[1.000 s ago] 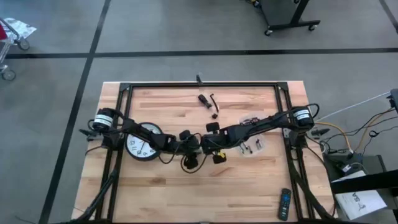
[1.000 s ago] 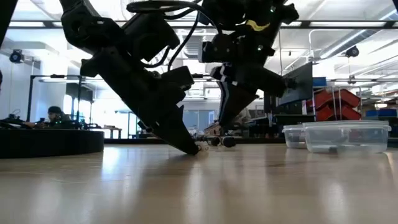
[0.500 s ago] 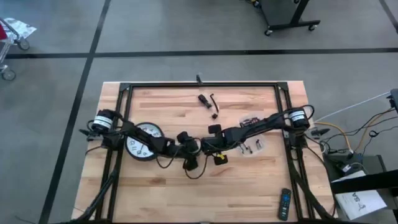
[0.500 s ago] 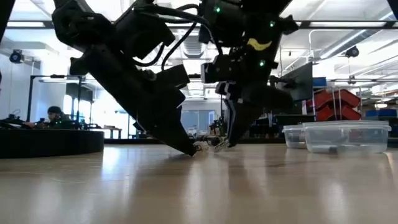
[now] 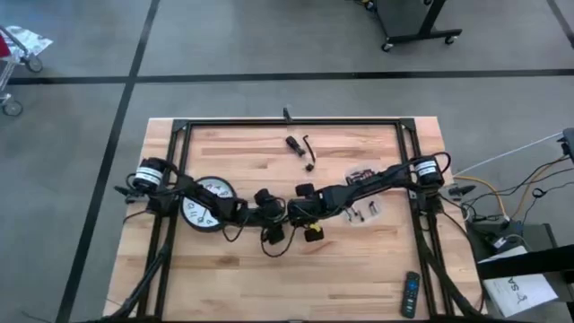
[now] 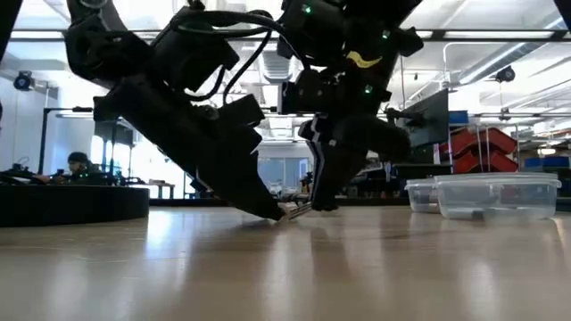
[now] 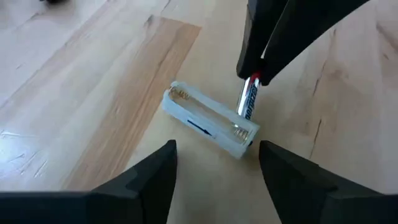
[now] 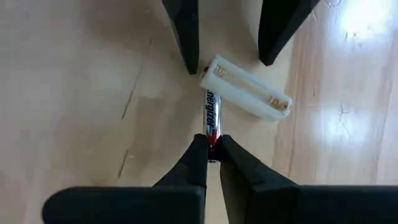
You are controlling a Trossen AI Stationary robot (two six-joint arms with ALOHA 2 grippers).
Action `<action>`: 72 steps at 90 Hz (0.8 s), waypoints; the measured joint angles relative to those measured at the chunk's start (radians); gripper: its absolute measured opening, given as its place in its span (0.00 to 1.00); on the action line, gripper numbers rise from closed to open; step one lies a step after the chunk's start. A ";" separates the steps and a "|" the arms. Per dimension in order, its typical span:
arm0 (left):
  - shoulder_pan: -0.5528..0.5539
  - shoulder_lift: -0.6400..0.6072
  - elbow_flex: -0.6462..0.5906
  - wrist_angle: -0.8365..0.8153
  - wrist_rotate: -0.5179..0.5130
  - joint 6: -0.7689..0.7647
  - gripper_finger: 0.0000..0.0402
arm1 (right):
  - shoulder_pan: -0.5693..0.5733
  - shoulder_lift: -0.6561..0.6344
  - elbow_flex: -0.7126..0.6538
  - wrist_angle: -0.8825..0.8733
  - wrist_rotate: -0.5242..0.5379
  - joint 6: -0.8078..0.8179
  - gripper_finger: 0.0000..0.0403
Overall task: Insert battery
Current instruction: Insert the silver battery into the white flashlight battery holder
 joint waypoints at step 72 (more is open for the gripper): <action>-0.001 0.000 -0.003 0.007 0.000 -0.025 0.49 | 0.001 -0.034 0.013 -0.062 -0.003 0.007 0.01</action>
